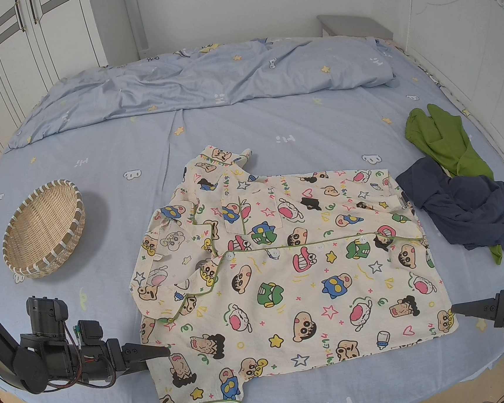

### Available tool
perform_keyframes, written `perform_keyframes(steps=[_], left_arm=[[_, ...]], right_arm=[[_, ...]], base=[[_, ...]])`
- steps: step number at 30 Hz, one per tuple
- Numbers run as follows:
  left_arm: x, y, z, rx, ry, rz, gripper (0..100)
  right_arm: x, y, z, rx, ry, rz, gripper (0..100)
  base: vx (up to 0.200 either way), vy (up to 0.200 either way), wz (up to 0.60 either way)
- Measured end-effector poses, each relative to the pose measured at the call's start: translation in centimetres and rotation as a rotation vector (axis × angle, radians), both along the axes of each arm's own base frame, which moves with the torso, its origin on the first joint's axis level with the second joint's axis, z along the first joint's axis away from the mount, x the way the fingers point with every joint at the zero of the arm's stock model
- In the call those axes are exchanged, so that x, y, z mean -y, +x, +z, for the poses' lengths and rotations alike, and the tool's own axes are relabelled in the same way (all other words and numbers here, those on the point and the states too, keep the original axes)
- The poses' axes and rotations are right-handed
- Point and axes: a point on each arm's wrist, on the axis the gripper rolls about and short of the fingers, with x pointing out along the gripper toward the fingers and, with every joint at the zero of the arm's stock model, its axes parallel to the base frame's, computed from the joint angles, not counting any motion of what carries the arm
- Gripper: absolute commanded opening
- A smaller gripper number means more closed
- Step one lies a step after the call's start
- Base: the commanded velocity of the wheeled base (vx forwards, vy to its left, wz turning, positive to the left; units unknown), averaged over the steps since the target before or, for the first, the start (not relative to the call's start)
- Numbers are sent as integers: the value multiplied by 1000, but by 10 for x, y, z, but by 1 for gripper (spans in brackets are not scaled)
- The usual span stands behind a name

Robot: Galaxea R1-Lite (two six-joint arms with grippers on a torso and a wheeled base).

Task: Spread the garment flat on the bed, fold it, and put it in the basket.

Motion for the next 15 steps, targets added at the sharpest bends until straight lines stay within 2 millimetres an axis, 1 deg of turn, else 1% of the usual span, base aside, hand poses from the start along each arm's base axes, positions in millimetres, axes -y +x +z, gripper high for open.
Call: perform_keyframes(steps=[15], left_arm=[[8, 3, -8, -24, -6, -40, 100]], right_arm=[[0, -1, -2, 10, -1, -1, 100]], base=[[0, 0, 0]])
